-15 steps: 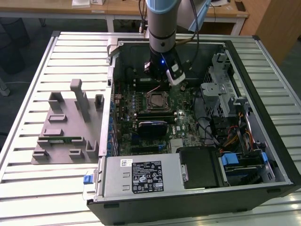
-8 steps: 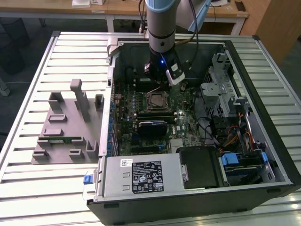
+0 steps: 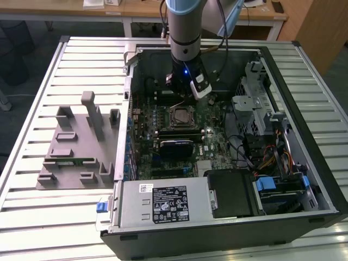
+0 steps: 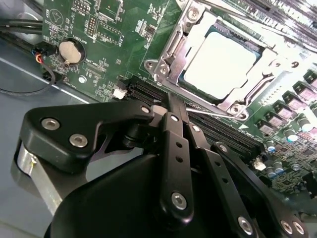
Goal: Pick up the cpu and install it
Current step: 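Install the first cpu locking lever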
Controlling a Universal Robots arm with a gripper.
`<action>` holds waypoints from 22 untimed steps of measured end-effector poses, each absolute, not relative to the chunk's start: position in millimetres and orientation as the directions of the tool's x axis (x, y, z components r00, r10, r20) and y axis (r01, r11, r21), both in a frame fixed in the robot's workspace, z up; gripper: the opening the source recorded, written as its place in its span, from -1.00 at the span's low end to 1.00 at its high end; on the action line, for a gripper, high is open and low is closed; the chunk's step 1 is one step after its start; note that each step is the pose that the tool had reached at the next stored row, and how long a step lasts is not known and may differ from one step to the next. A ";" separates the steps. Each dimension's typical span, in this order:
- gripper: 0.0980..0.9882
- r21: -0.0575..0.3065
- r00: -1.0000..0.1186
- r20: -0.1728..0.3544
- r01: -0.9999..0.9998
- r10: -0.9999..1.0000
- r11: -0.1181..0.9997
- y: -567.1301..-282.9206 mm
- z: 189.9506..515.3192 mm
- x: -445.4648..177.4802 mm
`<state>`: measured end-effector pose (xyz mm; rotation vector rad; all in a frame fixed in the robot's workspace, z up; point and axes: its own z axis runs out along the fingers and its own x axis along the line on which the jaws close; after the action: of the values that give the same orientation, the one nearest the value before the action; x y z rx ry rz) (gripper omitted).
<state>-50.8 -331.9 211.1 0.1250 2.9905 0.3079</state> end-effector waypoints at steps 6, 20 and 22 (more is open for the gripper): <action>-0.98 0.206 -0.987 -0.123 0.081 0.108 0.975 -326.2 208.3 -52.1; -0.98 0.202 -0.968 -0.125 0.191 0.219 0.960 -324.7 202.6 -59.5; -0.98 0.202 -0.965 -0.125 0.205 0.233 0.958 -324.0 201.9 -60.4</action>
<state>-60.4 -324.0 201.9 0.3327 2.9618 0.2824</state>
